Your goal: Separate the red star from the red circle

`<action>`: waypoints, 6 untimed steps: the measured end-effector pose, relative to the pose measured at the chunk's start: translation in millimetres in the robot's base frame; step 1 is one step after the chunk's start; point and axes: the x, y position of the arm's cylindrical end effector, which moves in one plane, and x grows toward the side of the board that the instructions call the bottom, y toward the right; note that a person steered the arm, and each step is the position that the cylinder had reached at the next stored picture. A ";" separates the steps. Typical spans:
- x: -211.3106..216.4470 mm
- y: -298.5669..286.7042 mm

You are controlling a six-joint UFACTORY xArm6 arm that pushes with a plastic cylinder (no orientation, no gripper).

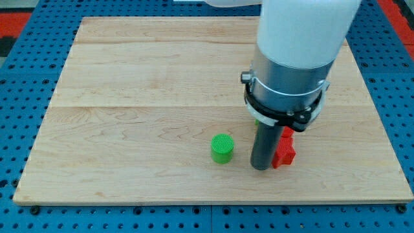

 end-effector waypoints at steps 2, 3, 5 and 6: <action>-18.3 3.0; -33.9 15.1; -34.8 78.2; -32.6 67.0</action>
